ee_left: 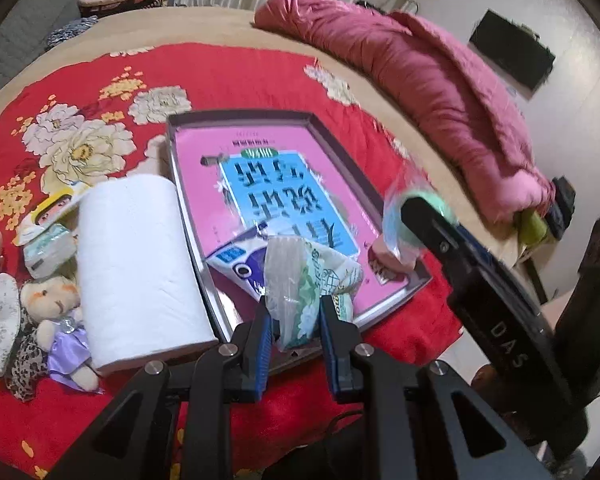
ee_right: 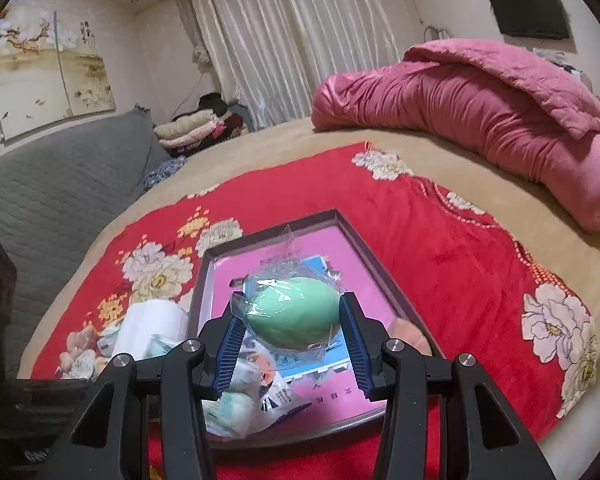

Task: Organize soft objects
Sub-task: 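Carry the tissue pack and green sponge toward the pink book tray, then lower the green sponge into the tray and open the right gripper while the left gripper lowers the tissue pack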

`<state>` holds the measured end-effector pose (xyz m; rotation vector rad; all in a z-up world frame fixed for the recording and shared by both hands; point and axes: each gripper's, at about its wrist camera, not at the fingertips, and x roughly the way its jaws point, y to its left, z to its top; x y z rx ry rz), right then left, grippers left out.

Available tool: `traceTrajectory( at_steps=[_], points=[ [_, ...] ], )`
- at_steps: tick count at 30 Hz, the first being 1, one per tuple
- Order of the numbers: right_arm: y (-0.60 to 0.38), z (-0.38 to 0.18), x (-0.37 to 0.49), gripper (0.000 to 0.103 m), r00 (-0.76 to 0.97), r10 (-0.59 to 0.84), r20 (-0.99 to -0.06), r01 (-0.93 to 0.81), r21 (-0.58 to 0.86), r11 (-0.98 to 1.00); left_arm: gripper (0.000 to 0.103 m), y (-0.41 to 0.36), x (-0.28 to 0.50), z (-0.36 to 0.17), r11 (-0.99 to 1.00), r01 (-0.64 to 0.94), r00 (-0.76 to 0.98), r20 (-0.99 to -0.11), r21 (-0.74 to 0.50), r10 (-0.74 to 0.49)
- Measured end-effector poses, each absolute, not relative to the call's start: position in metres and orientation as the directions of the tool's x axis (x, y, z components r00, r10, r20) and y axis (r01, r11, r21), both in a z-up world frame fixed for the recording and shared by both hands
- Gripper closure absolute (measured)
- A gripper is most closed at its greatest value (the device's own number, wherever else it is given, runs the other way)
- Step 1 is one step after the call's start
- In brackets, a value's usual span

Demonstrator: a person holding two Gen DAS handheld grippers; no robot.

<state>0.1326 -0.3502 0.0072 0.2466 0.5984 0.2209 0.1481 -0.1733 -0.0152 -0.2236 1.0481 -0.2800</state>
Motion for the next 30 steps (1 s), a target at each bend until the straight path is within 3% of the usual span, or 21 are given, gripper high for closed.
traceTrajectory(
  at_steps=[18,30],
  points=[
    [-0.343,-0.018,0.145,0.054,0.746,0.269,-0.609,-0.142,0.249,0.958,0.08,-0.187,0.168,-0.051,0.971,0.095,0.411,-0.88,-0.219,-0.239],
    [-0.335,-0.036,0.155,0.054,0.647,0.273,-0.712,-0.161,0.222,0.962,0.079,-0.182,0.167,-0.058,0.967,0.072,0.382,-0.889,-0.243,-0.251]
  ],
)
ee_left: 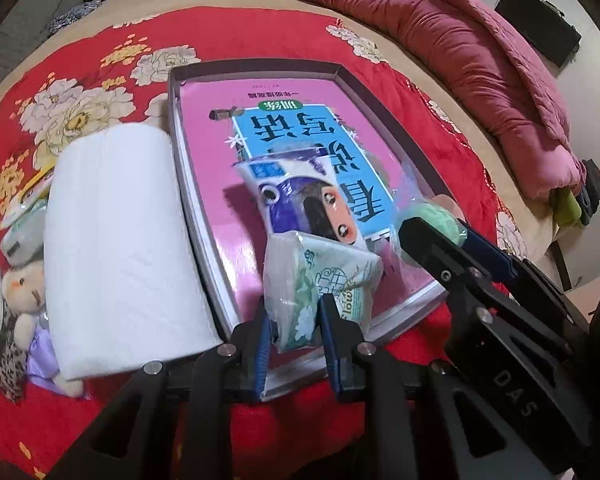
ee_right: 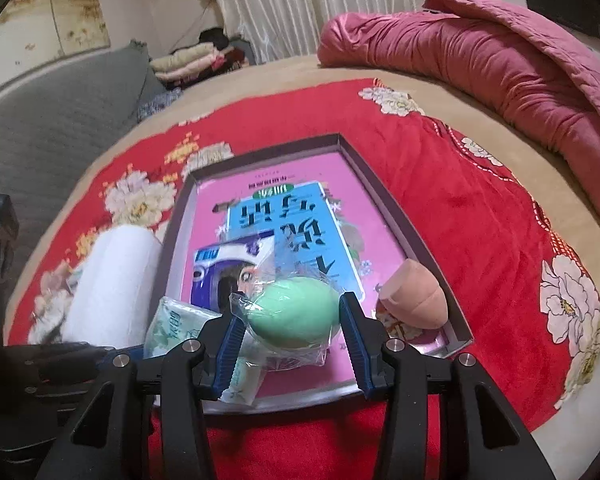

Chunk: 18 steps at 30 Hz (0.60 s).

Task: Organize soft objects
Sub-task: 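Lower the green sponge into the tray and open the right gripper while the left gripper lowers the tissue pack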

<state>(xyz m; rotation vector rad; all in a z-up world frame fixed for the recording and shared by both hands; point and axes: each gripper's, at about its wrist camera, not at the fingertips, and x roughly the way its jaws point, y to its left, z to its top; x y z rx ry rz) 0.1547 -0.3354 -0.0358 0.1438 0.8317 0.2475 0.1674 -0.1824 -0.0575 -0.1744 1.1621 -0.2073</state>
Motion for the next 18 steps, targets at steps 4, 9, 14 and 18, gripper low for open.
traceTrajectory(
  at_steps=[4,9,14,18],
  points=[
    [-0.331,-0.039,0.155,0.054,0.625,0.235,-0.744,-0.157,0.175,0.972,0.079,-0.179,0.164,-0.057,0.965,0.065,0.379,-0.888,-0.254,-0.259],
    [-0.334,-0.047,0.159,0.054,0.591,0.212,-0.778,-0.126,0.171,0.977,0.079,-0.177,0.16,-0.058,0.964,0.058,0.378,-0.888,-0.259,-0.262],
    [-0.335,-0.052,0.162,0.053,0.58,0.189,-0.792,-0.109,0.155,0.982,0.079,-0.176,0.159,-0.058,0.963,0.057,0.377,-0.887,-0.264,-0.265],
    [-0.333,-0.056,0.163,0.052,0.567,0.175,-0.805,-0.109,0.138,0.984,0.079,-0.175,0.159,-0.059,0.962,0.056,0.373,-0.888,-0.267,-0.268]
  ],
)
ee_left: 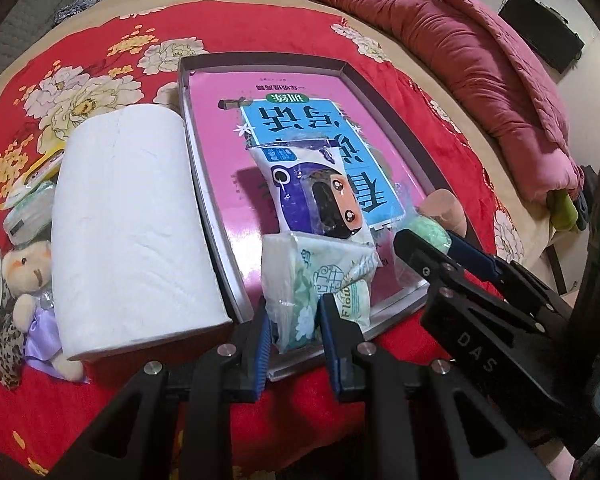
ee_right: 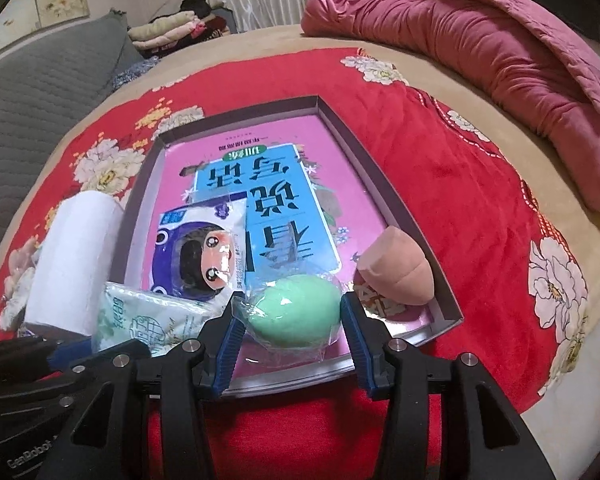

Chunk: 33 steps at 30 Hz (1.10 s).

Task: Organize soft objects
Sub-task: 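Lower the green sponge into the tray and open the right gripper while the left gripper lowers the tissue pack, then open the left gripper to release the tissue pack in the tray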

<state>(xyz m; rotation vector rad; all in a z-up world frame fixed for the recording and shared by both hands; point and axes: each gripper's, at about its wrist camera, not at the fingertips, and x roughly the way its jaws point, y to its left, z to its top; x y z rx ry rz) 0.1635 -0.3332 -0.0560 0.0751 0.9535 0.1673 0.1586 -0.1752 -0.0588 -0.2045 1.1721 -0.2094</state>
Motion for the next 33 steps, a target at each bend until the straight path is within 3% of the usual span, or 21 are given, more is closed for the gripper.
traceTrajectory(
  at_steps=[13,17,20,25,28,33],
  points=[
    [-0.329,-0.057,0.167,0.052,0.557,0.207,-0.805,-0.137,0.156,0.978,0.079,-0.173,0.159,-0.06,0.961,0.045,0.369,-0.889,-0.274,-0.27],
    [-0.324,-0.056,0.166,0.043,0.561,0.199,-0.804,-0.148,0.139,0.979,0.079,-0.175,0.158,-0.059,0.962,0.048,0.371,-0.89,-0.267,-0.266],
    [-0.323,-0.054,0.165,0.042,0.572,0.209,-0.793,-0.157,0.144,0.977,0.079,-0.174,0.159,-0.06,0.961,0.044,0.368,-0.89,-0.273,-0.27],
    [-0.332,-0.041,0.159,0.038,0.642,0.195,-0.741,-0.113,0.16,0.981,0.079,-0.175,0.16,-0.059,0.962,0.043,0.366,-0.892,-0.269,-0.266],
    [-0.347,-0.027,0.152,0.029,0.716,0.188,-0.672,-0.072,0.198,0.978,0.079,-0.176,0.162,-0.059,0.962,0.044,0.363,-0.892,-0.27,-0.267],
    [-0.369,-0.023,0.153,0.029,0.749,0.161,-0.643,0.001,0.244,0.97,0.077,-0.182,0.166,-0.059,0.964,0.054,0.36,-0.896,-0.26,-0.261]
  ],
)
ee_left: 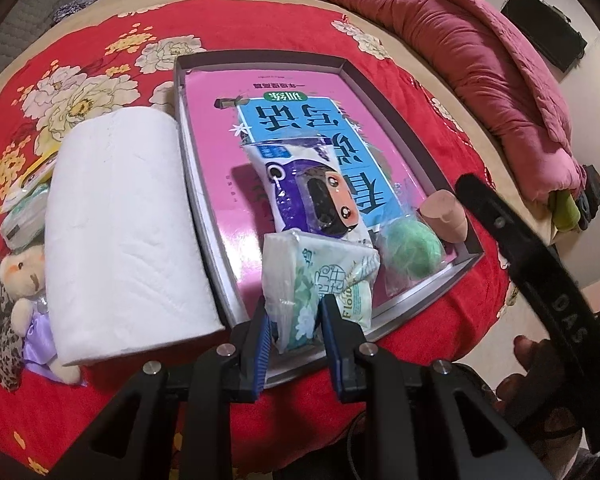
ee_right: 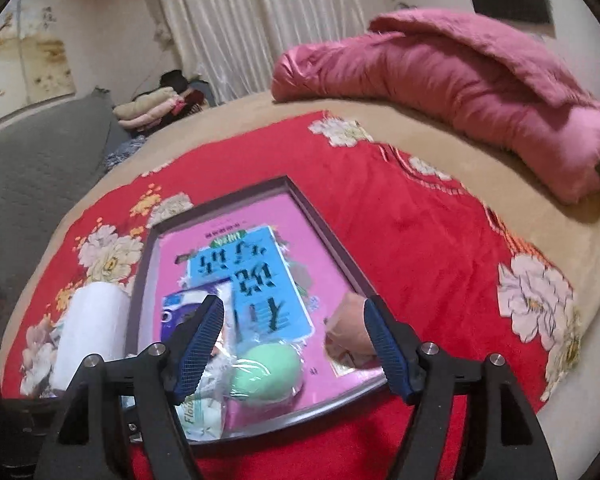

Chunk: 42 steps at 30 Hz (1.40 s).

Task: Organize soft objects
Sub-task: 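Open the left gripper to release the tissue pack in the tray, then move the left gripper to the white rabbit plush while the right gripper reaches the yellow wipe pack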

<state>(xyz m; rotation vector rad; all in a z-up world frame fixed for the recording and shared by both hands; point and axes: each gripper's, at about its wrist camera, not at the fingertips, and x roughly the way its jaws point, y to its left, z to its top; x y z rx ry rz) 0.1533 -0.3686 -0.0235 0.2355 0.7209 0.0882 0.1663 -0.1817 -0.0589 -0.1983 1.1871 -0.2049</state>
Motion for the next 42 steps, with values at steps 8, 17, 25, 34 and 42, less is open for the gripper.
traceTrajectory(
  at_steps=[8,17,25,34,42],
  points=[
    [-0.367,-0.03,0.159,0.029,0.727,0.157,-0.669,0.005,0.234,0.972,0.074,-0.183,0.168,-0.058,0.967,0.054,0.367,-0.896,-0.249,-0.251],
    [-0.366,-0.036,0.162,0.029,0.708,0.155,-0.689,0.008,0.228,0.974,0.071,-0.182,0.166,-0.055,0.969,0.05,0.374,-0.895,-0.241,-0.242],
    [-0.369,-0.04,0.164,0.029,0.7,0.152,-0.698,0.024,0.236,0.972,0.07,-0.181,0.165,-0.048,0.969,0.065,0.404,-0.882,-0.237,-0.243],
    [-0.371,-0.04,0.164,0.029,0.701,0.153,-0.696,0.031,0.244,0.969,0.056,-0.185,0.157,-0.034,0.963,0.103,0.442,-0.856,-0.249,-0.268],
    [-0.371,-0.039,0.164,0.029,0.709,0.16,-0.686,0.023,0.25,0.968,0.051,-0.181,0.148,-0.019,0.959,0.105,0.46,-0.843,-0.262,-0.281]
  ],
)
